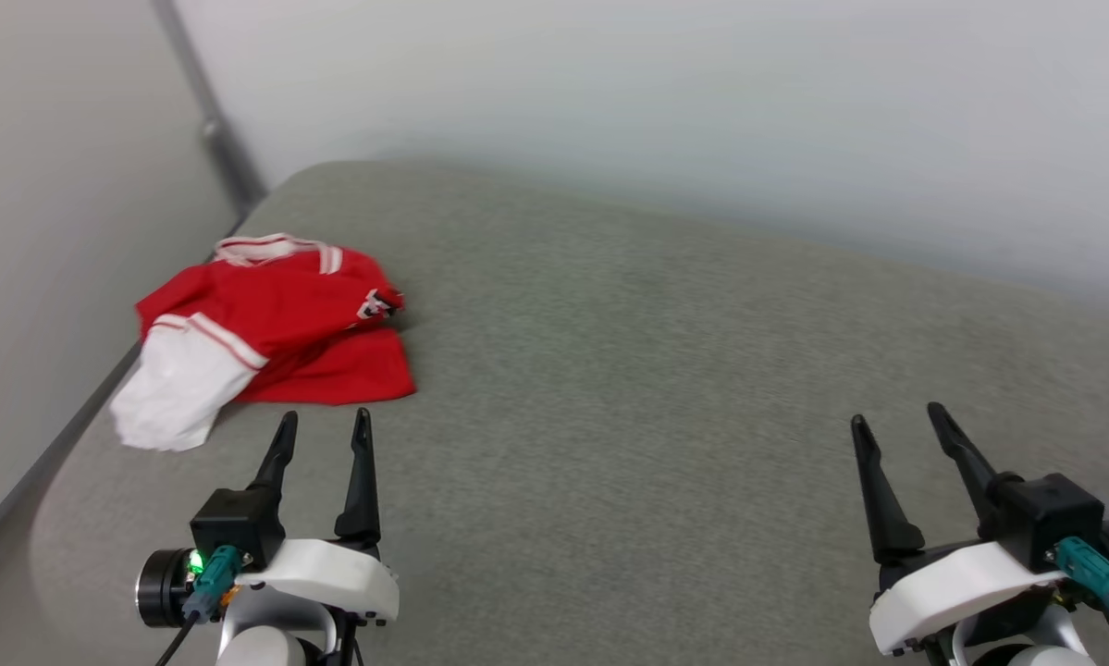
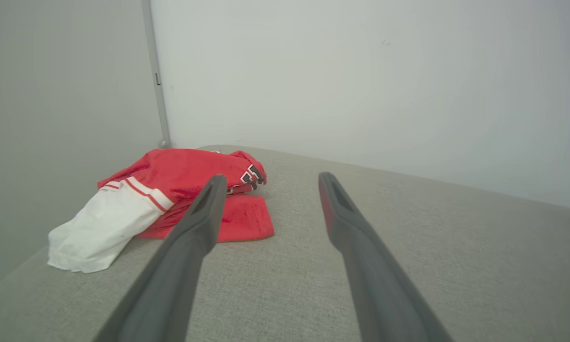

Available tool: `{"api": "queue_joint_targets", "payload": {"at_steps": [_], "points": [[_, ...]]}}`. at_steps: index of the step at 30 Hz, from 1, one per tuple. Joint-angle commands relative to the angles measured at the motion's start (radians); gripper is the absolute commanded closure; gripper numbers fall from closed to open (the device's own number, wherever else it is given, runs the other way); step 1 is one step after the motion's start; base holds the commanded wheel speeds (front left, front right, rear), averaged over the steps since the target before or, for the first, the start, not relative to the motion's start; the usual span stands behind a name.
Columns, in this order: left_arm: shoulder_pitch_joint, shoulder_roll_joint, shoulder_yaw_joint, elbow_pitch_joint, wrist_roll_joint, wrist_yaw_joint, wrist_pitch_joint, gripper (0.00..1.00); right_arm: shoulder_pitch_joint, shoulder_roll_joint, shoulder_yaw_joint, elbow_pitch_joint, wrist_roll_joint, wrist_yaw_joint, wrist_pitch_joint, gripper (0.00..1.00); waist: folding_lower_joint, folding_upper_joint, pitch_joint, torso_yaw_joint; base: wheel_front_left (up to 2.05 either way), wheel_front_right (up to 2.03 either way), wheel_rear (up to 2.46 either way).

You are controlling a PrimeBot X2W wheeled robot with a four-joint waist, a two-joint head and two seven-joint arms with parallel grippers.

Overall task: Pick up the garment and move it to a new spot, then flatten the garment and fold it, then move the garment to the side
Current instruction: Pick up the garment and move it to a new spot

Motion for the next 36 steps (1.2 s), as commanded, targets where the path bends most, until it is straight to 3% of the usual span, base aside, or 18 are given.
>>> {"api": "queue_joint_targets", "payload": {"at_steps": [1, 11, 19, 27, 36], "points": [[-0.001, -0.001, 0.005, -0.004, -0.001, 0.001, -0.002, 0.00, -0.010, 0.002, 0.007, -0.005, -0.002, -0.001, 0.003, 0.00, 0.0000, 0.0000, 0.008, 0.073, 0.00, 0.00, 0.00], [0.017, -0.001, 0.049, -0.019, -0.010, 0.004, -0.002, 0.00, -0.028, 0.002, 0.058, -0.020, 0.006, -0.001, 0.005, 0.00, 0.0000, 0.0000, 0.020, 0.225, 0.00, 0.00, 0.00], [0.035, 0.000, 0.077, -0.045, -0.020, 0.016, -0.002, 0.00, -0.066, 0.002, 0.090, -0.013, -0.015, -0.001, 0.015, 0.00, 0.0000, 0.0000, 0.041, 0.235, 0.00, 0.00, 0.00], [-0.021, 0.000, 0.086, -0.016, -0.006, 0.004, -0.003, 0.00, -0.059, -0.003, 0.079, -0.034, -0.029, -0.001, 0.030, 0.00, 0.0000, 0.0000, 0.061, 0.218, 0.00, 0.00, 0.00], [-0.275, 0.058, 0.136, 0.074, -0.051, -0.011, 0.038, 0.00, -0.115, -0.044, 0.090, -0.108, -0.032, -0.001, 0.081, 0.00, 0.0000, 0.0000, 0.190, 0.080, 0.00, 0.00, 0.00]]}}
